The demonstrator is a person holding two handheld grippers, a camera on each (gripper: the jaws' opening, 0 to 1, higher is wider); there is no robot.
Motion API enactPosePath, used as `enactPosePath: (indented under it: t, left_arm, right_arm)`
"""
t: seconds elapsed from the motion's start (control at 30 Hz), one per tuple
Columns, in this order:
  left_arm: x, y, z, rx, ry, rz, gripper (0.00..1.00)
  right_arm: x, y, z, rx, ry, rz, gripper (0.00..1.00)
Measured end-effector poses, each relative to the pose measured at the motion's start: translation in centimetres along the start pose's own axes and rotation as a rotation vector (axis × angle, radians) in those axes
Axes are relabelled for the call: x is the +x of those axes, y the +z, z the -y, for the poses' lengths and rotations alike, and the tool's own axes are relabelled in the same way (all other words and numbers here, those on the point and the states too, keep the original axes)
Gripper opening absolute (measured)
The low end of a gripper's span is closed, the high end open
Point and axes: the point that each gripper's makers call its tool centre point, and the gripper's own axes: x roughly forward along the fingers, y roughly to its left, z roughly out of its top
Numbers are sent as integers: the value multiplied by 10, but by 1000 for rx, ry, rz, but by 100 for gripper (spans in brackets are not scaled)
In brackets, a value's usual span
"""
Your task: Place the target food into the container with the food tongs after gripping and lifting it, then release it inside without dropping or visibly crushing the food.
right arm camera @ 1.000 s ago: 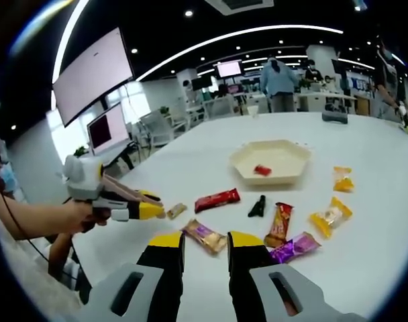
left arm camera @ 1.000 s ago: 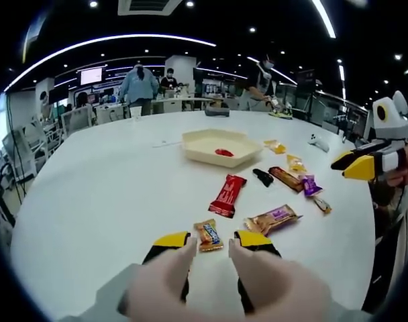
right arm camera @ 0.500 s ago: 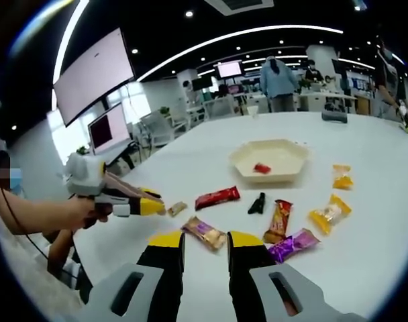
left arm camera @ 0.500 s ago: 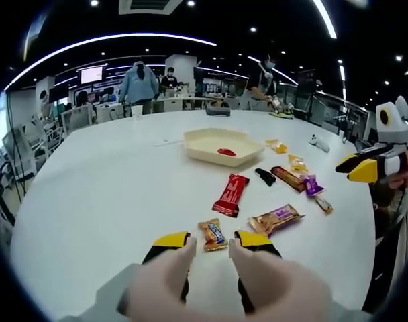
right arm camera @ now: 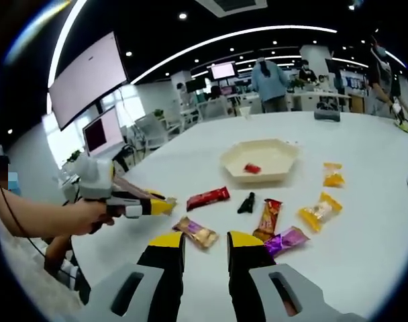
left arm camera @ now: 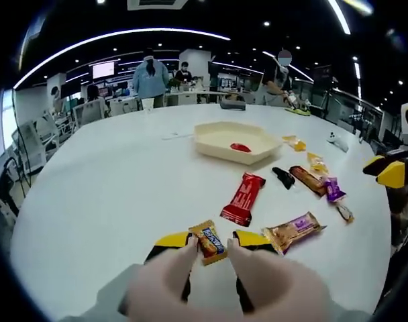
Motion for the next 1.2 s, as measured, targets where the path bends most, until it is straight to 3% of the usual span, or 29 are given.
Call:
enactPosePath:
  t: [0.1, 0.43, 1.2]
  left_arm:
    - [0, 1, -3, -9, 12, 4, 18]
    - [-2, 6, -4, -1, 14, -7, 16]
    - [-25, 17, -4, -1, -1, 34, 16]
  right_arm:
    - [3, -5, 1, 2, 1, -22, 24]
    - [13, 8, -6, -29, 37, -8, 23]
    - [1, 1, -7, 31, 17, 31, 23]
